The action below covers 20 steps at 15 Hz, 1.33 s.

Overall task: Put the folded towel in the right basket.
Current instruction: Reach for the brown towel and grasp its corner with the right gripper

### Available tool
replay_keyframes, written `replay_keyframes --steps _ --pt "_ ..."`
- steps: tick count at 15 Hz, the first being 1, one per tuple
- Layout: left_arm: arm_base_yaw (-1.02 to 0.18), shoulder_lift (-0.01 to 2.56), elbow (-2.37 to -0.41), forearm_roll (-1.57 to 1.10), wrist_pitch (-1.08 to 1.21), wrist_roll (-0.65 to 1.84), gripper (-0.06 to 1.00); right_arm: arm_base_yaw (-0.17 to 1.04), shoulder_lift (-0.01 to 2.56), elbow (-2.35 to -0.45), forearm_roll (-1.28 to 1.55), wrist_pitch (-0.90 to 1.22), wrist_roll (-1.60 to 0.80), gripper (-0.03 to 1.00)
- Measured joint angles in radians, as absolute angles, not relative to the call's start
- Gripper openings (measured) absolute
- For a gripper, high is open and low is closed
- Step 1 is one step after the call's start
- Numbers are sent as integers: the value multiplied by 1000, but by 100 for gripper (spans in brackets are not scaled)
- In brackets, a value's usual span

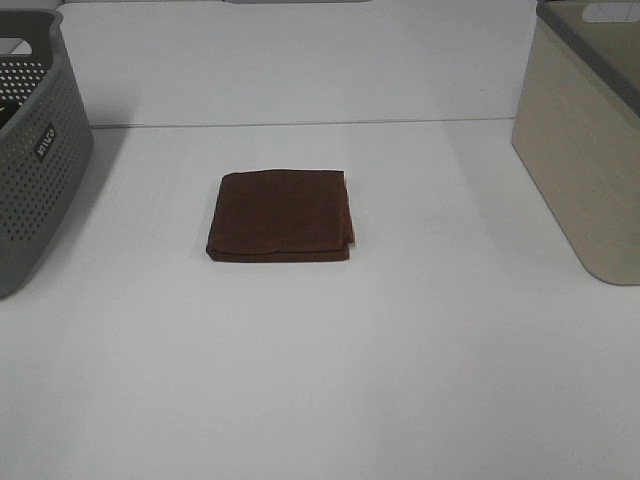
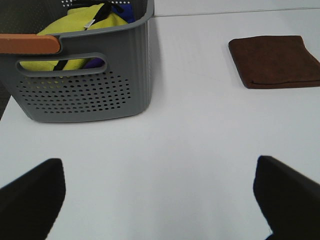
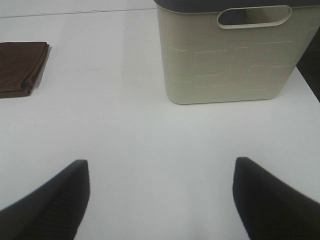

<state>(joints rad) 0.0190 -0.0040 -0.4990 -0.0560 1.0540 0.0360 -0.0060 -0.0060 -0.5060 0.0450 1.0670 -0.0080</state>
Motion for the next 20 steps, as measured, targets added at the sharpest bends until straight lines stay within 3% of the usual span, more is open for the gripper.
replay_keyframes --steps 20 --pt "19 -4 -499 -56 1054 36 97 -6 -6 -506 45 1067 -8 75"
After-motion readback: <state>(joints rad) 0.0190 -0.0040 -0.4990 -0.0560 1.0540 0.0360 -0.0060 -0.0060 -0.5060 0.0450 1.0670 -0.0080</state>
